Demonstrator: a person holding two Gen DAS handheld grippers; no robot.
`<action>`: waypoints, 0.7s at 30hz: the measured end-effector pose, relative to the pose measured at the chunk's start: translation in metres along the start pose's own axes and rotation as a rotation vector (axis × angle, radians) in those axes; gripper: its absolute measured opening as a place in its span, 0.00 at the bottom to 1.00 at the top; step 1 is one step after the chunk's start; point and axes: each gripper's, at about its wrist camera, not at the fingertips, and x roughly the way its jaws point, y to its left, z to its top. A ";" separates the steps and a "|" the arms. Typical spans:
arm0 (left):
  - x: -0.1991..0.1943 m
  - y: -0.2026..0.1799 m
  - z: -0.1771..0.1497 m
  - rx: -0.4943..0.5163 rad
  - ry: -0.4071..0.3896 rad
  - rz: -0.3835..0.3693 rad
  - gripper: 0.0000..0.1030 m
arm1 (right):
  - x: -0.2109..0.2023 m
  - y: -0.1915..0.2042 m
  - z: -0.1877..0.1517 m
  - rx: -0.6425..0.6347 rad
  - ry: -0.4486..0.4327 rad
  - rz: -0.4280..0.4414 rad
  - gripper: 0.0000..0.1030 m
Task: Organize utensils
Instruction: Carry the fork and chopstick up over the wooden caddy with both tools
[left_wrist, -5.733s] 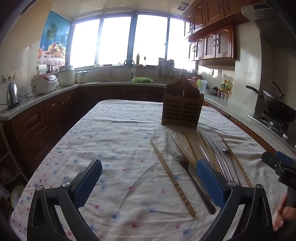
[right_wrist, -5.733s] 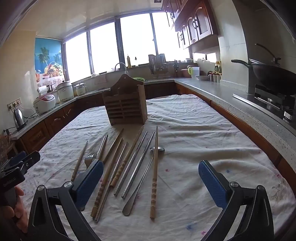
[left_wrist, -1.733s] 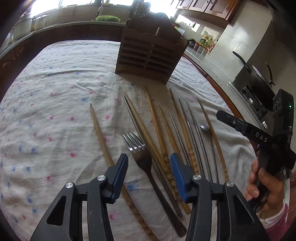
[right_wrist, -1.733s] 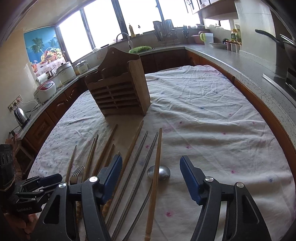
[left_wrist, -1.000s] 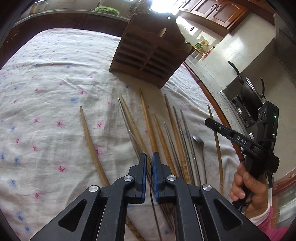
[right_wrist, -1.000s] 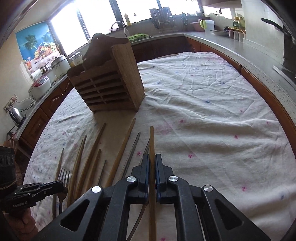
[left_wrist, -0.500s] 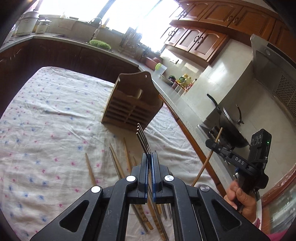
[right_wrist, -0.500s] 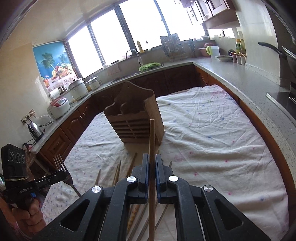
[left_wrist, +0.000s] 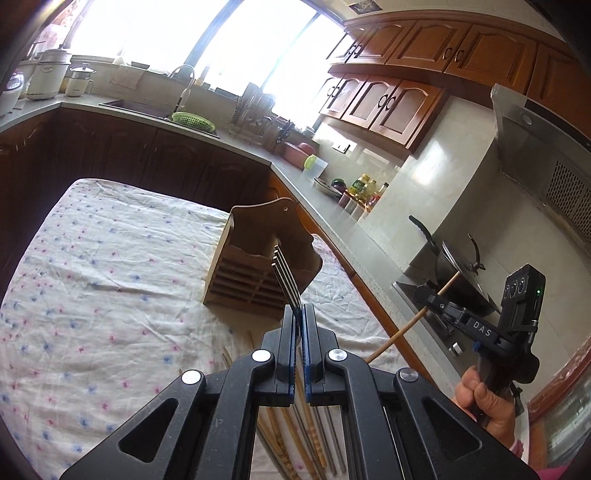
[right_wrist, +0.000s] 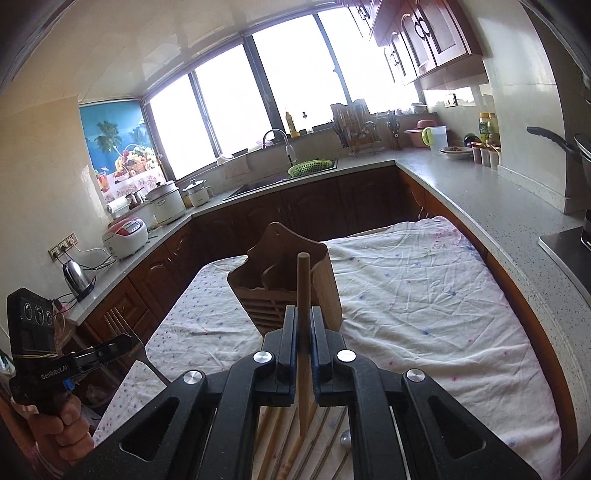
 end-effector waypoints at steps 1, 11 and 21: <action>0.003 0.000 0.005 0.003 -0.006 -0.001 0.00 | 0.002 0.001 0.002 0.000 -0.005 0.002 0.06; 0.039 0.006 0.072 0.033 -0.094 -0.015 0.00 | 0.015 0.008 0.059 0.022 -0.112 0.025 0.05; 0.130 0.040 0.114 0.006 -0.132 0.001 0.00 | 0.069 0.001 0.122 0.059 -0.195 -0.001 0.05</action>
